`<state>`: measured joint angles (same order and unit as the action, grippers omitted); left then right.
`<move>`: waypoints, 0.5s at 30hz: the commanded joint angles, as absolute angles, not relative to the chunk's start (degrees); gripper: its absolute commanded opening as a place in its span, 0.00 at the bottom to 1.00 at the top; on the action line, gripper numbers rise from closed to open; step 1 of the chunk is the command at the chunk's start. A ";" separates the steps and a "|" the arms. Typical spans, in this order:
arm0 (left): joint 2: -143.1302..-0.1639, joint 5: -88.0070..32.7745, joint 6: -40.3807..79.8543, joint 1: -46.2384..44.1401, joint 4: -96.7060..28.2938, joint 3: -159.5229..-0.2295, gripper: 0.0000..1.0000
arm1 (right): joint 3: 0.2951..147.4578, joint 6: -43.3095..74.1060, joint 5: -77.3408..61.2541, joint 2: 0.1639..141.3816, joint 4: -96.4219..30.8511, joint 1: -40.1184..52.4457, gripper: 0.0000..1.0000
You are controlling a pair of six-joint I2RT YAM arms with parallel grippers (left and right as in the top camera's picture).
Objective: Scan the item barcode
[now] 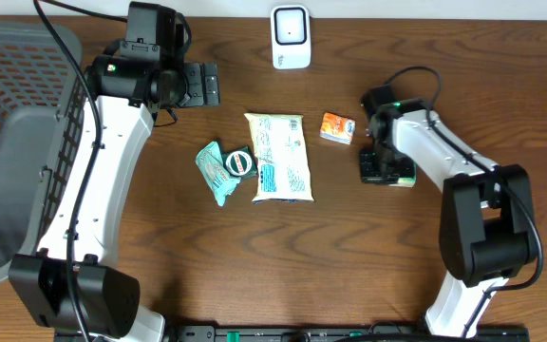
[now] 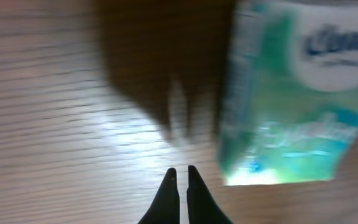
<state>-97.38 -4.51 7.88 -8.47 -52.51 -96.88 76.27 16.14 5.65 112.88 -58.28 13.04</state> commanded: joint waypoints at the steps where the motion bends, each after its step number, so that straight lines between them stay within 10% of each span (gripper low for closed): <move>1: -97.03 -3.97 8.19 -8.43 -52.69 -97.41 0.97 | 76.01 17.17 7.42 112.64 -59.20 10.55 0.01; 15: -97.03 -3.97 8.19 -8.43 -52.69 -97.41 0.98 | 76.79 13.76 2.09 110.74 -60.03 0.97 0.02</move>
